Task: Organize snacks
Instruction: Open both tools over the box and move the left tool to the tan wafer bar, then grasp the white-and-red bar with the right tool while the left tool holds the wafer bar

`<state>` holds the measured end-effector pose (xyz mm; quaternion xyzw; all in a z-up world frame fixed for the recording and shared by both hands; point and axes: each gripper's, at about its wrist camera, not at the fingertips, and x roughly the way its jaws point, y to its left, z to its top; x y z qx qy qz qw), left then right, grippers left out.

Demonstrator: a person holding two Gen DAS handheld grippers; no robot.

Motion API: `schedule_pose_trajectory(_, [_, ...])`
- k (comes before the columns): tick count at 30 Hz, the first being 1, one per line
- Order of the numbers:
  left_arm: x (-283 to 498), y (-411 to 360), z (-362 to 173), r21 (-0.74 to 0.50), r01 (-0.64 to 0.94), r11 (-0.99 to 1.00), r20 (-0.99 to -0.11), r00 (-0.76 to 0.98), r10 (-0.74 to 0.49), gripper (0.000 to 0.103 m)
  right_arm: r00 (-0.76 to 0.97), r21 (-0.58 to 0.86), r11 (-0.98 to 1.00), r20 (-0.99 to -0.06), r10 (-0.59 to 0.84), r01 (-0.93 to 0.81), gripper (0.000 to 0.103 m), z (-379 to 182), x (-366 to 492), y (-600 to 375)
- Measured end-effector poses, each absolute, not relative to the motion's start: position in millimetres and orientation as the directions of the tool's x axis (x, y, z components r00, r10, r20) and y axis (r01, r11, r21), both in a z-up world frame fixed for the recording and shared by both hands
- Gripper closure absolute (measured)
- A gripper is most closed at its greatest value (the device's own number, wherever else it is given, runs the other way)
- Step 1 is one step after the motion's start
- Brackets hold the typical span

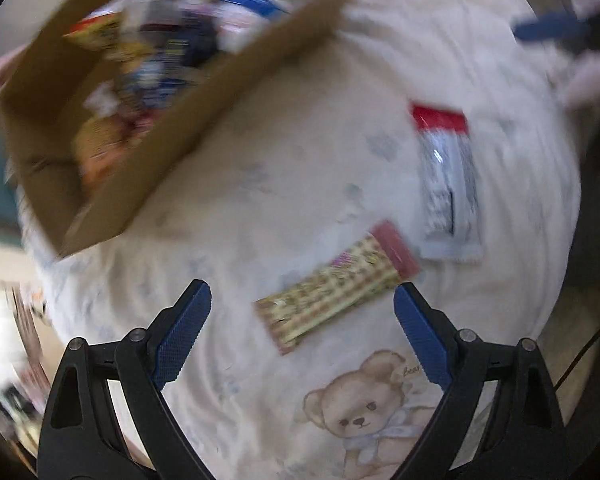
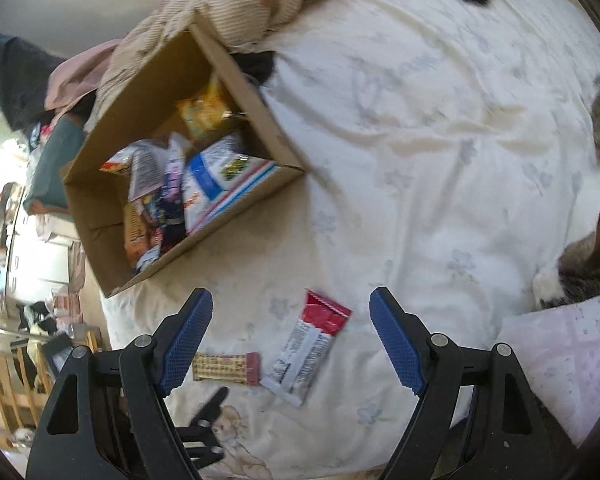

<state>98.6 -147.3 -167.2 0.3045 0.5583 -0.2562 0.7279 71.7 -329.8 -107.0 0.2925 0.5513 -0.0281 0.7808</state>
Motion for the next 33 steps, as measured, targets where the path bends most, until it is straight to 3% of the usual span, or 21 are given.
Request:
schedule_pose_trajectory(5, [100,-157,-191,0.132,0.760,0.636,-0.983,0.184,-0.016,0.013,0.370,0.427,0.817,-0.884,0.287,0.387,0.019,-114,70,-336])
schedule_pose_trajectory(6, [102,-157,-191,0.112,0.757,0.643,-0.984,0.177,-0.036,0.022,0.368,0.427,0.817,-0.884,0.288,0.387,0.019,-115,71,-336])
schedule_pose_trajectory(7, [104,-158,-191,0.091,0.755,0.649,-0.985,0.163,-0.051,0.038,0.366,0.432,0.814,-0.883,0.294,0.388,0.019,-116,72,-337])
schedule_pose_trajectory(10, [105,-161,-190,0.016,0.756,0.654,-0.991,0.100,-0.092,0.062,0.360,0.474,0.782,-0.868,0.341,0.403,0.019,-122,75,-339])
schedule_pose_trajectory(13, [98,-164,-186,0.015,0.771,0.636,-0.989,0.105,-0.104,0.078,0.344,0.492,0.764,-0.864,0.368,0.418,0.019,-128,78,-338])
schedule_pose_trajectory(20, [108,-147,-181,-0.053,0.661,0.749,-0.990,0.062,-0.125,0.080,0.314,0.477,0.782,-0.874,0.371,0.401,0.019,-132,81,-329])
schedule_pose_trajectory(25, [122,-118,-171,-0.097,0.478,0.873,-0.987,0.067,-0.146,0.080,0.281,0.550,0.709,-0.835,0.473,0.442,0.019,-149,80,-330])
schedule_pose_trajectory(33, [130,-70,-153,-0.119,0.211,0.970,-0.977,0.149,-0.152,0.079,0.135,0.471,0.761,-0.876,0.463,0.447,0.019,-183,90,-301])
